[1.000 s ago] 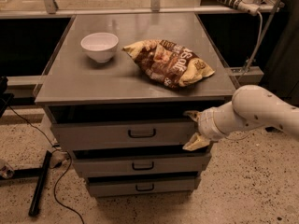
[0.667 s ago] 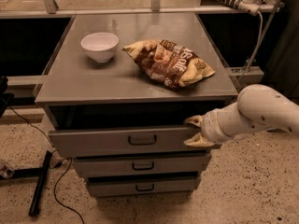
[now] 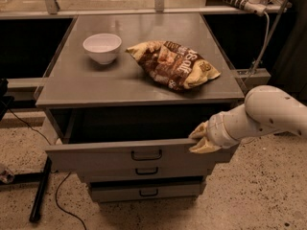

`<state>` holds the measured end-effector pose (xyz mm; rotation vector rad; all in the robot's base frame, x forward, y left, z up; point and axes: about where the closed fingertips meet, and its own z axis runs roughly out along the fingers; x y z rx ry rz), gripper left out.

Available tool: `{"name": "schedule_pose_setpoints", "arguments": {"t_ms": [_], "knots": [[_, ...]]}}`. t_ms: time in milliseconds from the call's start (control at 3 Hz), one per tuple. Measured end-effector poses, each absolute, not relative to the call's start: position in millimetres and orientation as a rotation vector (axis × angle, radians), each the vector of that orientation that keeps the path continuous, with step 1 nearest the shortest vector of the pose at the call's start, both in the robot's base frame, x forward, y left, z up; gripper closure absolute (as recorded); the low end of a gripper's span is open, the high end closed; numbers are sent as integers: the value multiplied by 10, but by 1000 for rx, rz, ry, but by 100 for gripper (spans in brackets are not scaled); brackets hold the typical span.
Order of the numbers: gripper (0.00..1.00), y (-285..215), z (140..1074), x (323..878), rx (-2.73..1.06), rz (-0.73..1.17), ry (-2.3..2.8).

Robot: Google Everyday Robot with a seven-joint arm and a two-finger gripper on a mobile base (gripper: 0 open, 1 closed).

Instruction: Open top drawer

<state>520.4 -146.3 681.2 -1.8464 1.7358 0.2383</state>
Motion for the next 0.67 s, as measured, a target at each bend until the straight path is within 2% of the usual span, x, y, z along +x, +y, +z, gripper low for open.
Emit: {"name": "schedule_pose_setpoints", "arguments": {"t_ms": [333, 667], "knots": [[81, -1462, 6811, 5204, -1846, 238, 1736], [58, -1454, 6807, 5223, -1850, 245, 1734]]}}
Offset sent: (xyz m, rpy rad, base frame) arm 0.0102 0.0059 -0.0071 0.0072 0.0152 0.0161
